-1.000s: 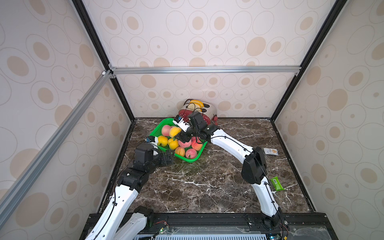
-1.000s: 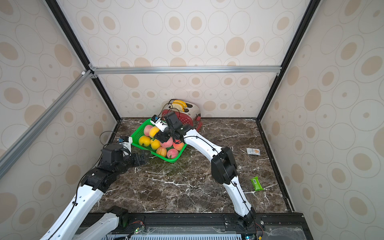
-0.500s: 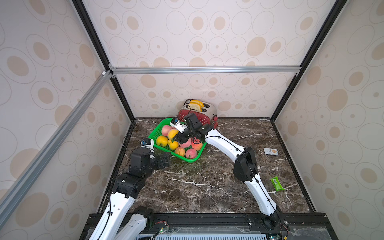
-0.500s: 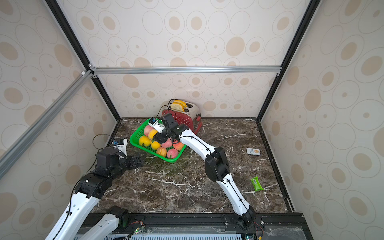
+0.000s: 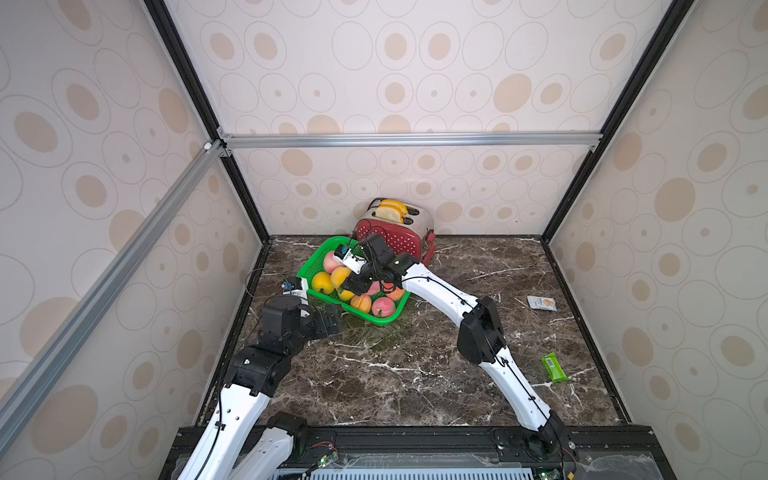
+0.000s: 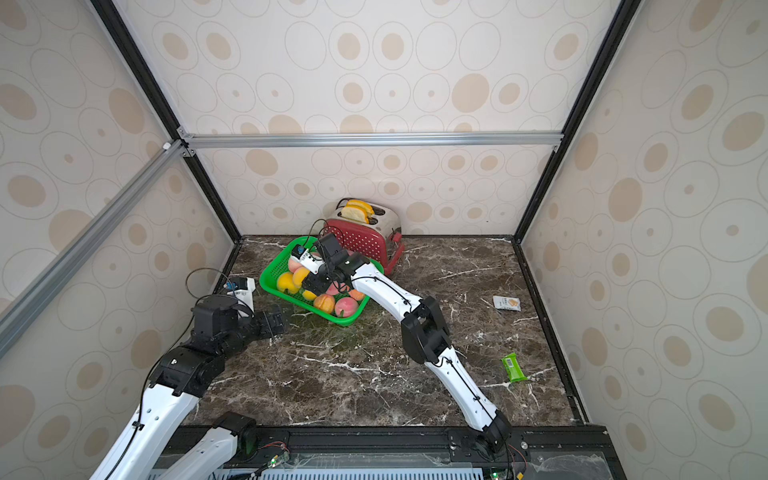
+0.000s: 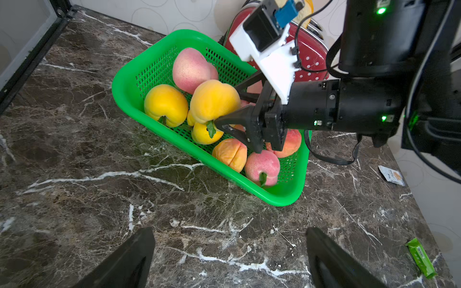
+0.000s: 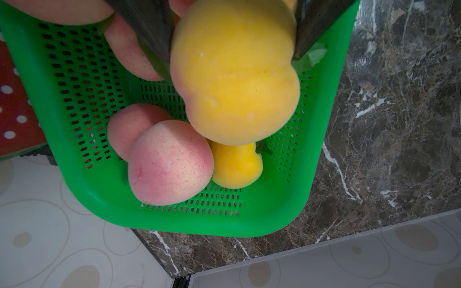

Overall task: Put the peaches into the basket
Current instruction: Place the peach in the basket.

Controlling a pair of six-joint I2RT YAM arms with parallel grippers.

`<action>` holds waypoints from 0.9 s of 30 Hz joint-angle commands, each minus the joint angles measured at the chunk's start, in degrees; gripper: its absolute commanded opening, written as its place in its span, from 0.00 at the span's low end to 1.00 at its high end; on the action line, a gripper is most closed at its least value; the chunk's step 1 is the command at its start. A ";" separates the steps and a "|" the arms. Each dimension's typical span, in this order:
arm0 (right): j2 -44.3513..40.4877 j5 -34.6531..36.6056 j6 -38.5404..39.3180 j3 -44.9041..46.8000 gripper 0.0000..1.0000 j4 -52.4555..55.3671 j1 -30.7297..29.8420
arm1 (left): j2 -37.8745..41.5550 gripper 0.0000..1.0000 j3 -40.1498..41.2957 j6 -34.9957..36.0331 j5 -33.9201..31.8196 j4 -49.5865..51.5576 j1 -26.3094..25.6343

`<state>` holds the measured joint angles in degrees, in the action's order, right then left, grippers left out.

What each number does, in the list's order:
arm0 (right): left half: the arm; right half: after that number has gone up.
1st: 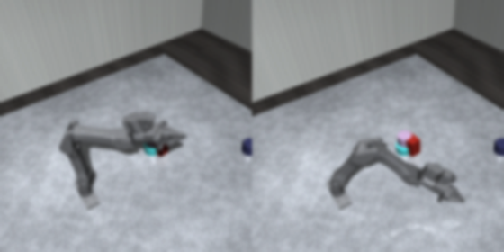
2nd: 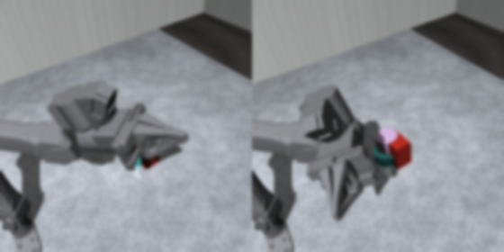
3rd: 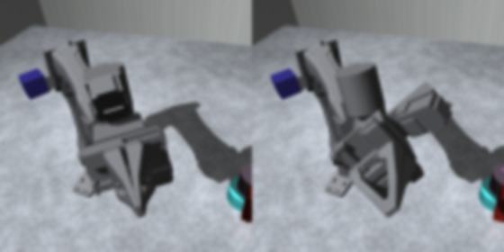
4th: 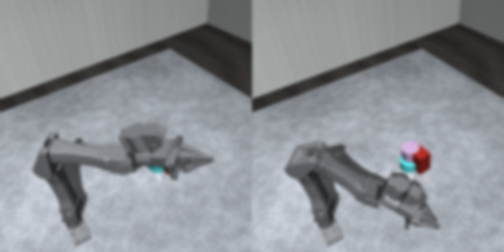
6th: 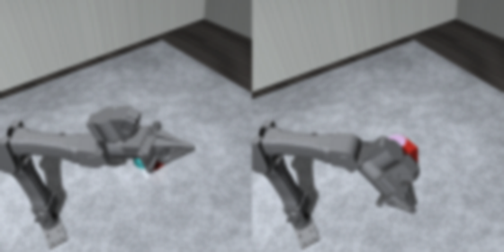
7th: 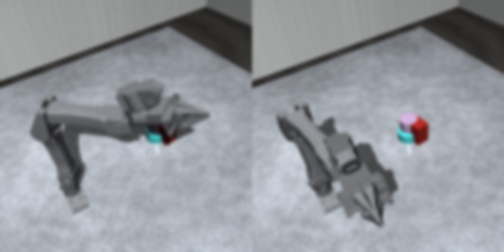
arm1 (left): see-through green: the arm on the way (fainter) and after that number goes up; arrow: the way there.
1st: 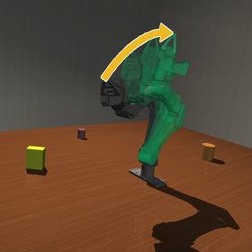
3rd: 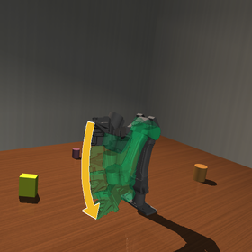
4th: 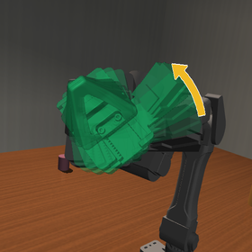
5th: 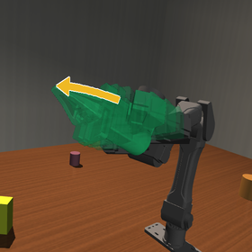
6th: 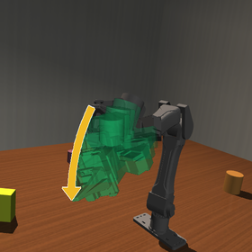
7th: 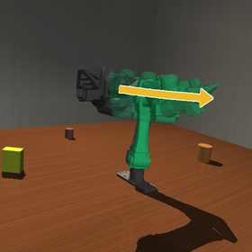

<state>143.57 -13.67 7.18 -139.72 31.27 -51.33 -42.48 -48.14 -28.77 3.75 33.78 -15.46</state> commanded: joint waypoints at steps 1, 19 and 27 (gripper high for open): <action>1.21 1.27 1.47 -1.08 0.73 2.48 -0.31 | -0.06 0.97 -1.52 -0.48 0.21 0.07 0.28; -2.25 4.17 2.45 1.24 0.92 3.05 -0.27 | -0.59 0.98 -0.38 -0.69 0.69 -1.18 0.26; -12.05 3.53 1.83 10.21 0.95 -0.28 -0.26 | -1.51 0.99 0.39 1.05 -0.76 -0.46 0.26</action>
<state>137.84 -10.09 9.06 -131.87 32.84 -51.37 -43.81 -48.10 -28.99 3.68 33.45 -15.46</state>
